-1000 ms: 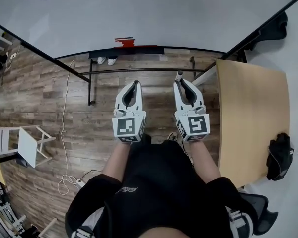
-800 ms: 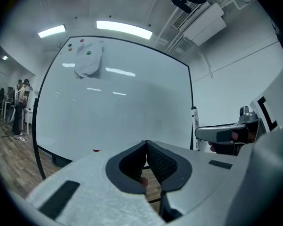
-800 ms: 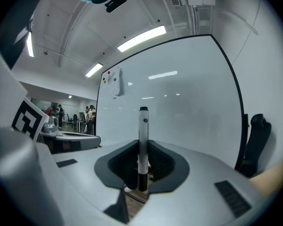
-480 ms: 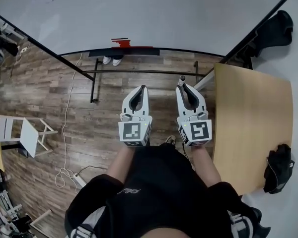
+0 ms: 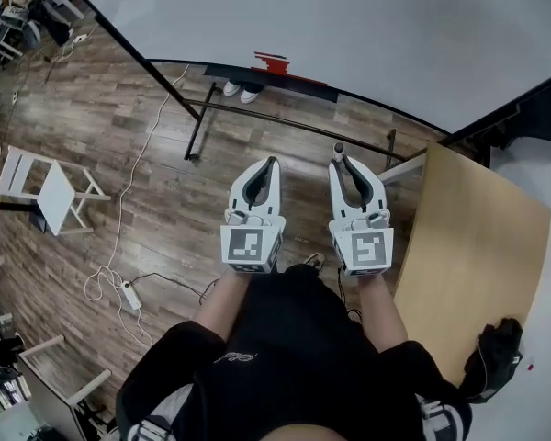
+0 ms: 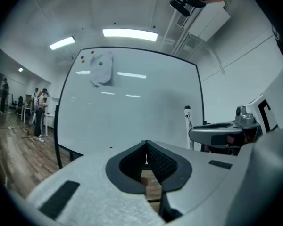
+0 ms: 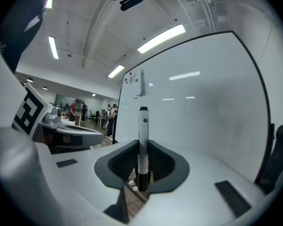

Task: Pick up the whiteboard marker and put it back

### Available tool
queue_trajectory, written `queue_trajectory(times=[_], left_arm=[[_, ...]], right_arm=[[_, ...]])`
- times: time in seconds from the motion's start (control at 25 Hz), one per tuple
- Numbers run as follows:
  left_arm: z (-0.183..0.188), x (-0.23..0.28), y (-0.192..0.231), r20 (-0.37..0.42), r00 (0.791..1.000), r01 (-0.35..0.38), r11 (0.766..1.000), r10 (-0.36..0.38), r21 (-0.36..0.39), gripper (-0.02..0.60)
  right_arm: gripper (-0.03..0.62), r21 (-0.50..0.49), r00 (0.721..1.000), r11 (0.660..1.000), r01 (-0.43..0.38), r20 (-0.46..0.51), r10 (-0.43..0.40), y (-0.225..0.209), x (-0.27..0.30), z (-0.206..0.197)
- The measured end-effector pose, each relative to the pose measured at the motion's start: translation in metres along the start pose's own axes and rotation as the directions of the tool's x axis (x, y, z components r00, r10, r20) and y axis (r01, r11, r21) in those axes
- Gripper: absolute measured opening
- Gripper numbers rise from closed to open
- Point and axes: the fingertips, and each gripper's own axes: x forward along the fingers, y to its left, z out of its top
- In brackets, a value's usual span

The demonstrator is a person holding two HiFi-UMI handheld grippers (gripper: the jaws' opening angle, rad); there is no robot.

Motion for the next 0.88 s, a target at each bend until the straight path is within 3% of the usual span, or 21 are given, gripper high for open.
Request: queue_trajectory(times=[0.24, 0.48, 0.68, 0.88], left_arm=[[-0.011, -0.04, 0.081, 0.01, 0.993, -0.12, 0.993, 0.12, -0.011, 0.006], [-0.006, -0.065, 0.174, 0.03, 0.979, -0.199, 0.979, 0.201, -0.05, 0.005], [-0.012, -0.075, 0.24, 0.022, 0.976, -0.214, 0.973, 0.216, -0.084, 0.006], [-0.022, -0.072, 0.28, -0.004, 0.978, -0.209, 0.972, 0.21, -0.111, 0.005]], right_arm=[[0.055, -0.114, 0.991, 0.985, -0.131, -0.014, 0.131, 0.076, 0.057, 0.02], [0.055, -0.195, 0.978, 0.959, -0.206, -0.057, 0.198, 0.145, 0.121, 0.032], [0.055, -0.249, 0.968, 0.936, -0.248, -0.107, 0.228, 0.196, 0.173, 0.031], [0.055, -0.277, 0.957, 0.922, -0.272, -0.178, 0.229, 0.224, 0.213, 0.024]])
